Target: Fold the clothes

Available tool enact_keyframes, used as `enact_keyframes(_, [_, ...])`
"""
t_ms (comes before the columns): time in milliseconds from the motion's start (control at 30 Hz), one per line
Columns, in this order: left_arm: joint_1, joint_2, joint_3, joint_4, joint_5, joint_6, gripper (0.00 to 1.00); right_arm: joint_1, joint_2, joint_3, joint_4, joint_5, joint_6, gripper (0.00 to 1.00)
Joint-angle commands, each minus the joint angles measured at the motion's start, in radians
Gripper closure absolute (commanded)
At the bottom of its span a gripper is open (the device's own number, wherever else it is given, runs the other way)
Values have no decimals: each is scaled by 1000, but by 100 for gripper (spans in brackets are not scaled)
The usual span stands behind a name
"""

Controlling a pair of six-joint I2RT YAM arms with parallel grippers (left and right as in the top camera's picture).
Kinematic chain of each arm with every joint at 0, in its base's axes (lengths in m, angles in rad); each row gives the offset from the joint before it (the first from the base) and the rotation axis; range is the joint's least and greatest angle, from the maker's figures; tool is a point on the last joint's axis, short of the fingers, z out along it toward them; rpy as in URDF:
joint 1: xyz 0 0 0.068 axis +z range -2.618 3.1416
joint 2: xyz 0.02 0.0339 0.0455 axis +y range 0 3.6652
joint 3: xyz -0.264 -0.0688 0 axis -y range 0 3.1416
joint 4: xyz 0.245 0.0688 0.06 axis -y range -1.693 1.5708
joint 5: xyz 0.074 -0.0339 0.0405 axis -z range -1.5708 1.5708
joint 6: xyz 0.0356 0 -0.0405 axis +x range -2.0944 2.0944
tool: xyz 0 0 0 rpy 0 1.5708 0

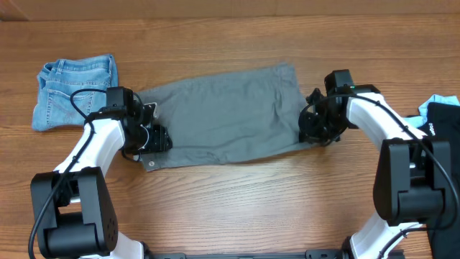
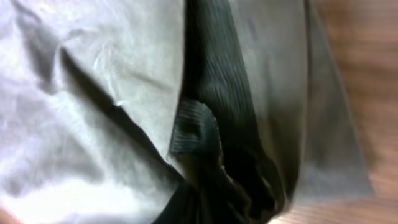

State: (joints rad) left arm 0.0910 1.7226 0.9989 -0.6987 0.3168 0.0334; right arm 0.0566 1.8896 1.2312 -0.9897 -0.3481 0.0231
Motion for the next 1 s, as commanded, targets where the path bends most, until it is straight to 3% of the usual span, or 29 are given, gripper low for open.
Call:
enact_keyframes(0, [-2, 11, -16, 0, -13, 19, 44, -46, -38, 97, -68, -16, -47, 96])
enact_keyframes(200, [-2, 11, -16, 0, -13, 19, 43, -174, -42, 208, -256, -326, -285, 96])
enact_keyframes(400, [-2, 11, -16, 0, -13, 19, 43, -256, -42, 180, -266, -352, -310, 95])
enact_keyframes(533, [-2, 11, -16, 2, -13, 19, 43, -263, -42, 166, -273, -375, -312, 76])
enact_keyframes(667, [-2, 11, -16, 3, -13, 19, 42, -231, -42, 134, -264, -365, -311, 67])
enact_keyframes(733, [-2, 11, -16, 4, -13, 19, 43, -216, -42, 116, -248, -342, -286, 55])
enact_keyframes(833, [-2, 11, -16, 4, -13, 19, 42, -205, -42, 111, -208, -276, -226, 49])
enact_keyframes(967, [-2, 11, -16, 5, -13, 19, 41, -200, -42, 110, -111, -76, -48, 49])
